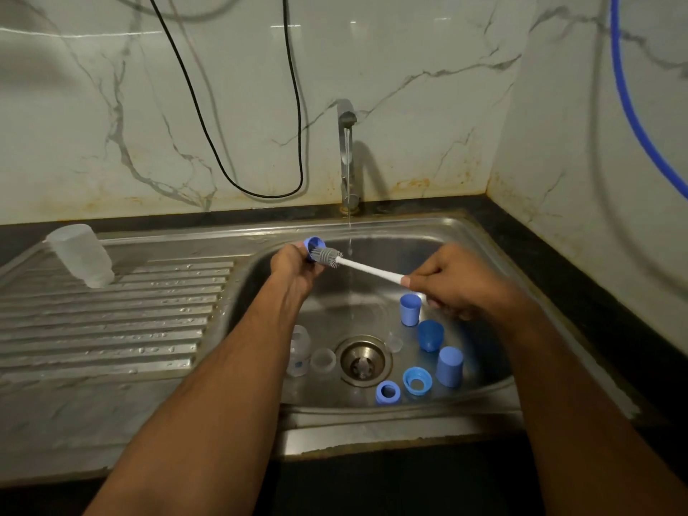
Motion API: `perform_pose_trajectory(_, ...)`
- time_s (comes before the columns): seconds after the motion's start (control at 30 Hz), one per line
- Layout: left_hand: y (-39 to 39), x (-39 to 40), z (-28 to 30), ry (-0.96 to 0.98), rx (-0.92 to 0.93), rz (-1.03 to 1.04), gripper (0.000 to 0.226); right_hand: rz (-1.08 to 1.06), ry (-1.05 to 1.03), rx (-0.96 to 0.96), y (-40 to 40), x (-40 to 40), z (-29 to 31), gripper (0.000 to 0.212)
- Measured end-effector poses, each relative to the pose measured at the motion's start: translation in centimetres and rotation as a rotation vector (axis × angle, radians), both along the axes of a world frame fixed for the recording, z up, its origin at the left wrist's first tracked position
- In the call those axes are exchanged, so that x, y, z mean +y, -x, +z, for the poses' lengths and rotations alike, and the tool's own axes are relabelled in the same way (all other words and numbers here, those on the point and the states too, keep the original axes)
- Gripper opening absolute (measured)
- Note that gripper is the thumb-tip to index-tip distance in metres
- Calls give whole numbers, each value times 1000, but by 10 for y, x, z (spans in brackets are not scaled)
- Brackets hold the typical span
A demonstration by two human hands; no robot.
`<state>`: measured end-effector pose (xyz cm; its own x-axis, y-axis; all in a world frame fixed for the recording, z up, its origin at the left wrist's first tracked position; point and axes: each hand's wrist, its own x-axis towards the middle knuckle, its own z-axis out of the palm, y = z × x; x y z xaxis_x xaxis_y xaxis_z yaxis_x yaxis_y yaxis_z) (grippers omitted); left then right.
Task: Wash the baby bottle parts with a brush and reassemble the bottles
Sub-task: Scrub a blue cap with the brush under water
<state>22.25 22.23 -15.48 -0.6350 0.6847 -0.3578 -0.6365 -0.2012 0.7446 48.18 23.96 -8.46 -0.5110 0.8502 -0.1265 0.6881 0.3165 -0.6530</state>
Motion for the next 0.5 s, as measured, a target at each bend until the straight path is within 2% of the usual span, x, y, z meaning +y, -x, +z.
perform_pose_trajectory(0.1, 1, 1, -7, 17, -39, -18, 23, -98, 160, 130, -16, 14, 0, 21)
perform_pose_trajectory(0.2, -12, 0, -6, 120, -6, -110, 28, -259, 183, 130, -23, 28, -10, 29)
perform_pose_trajectory(0.3, -27, 3, -2, 195, -4, -196, 40, -337, 141, 138, -21, 33, -21, 34)
perform_pose_trajectory(0.4, -35, 9, 4, 191, -51, -263, 41, -329, 64, 235, -16, 39, -29, 37)
perform_pose_trajectory(0.5, -38, 15, 8, 196, -40, -268, 37, -296, -30, 201, -10, 45, -33, 38)
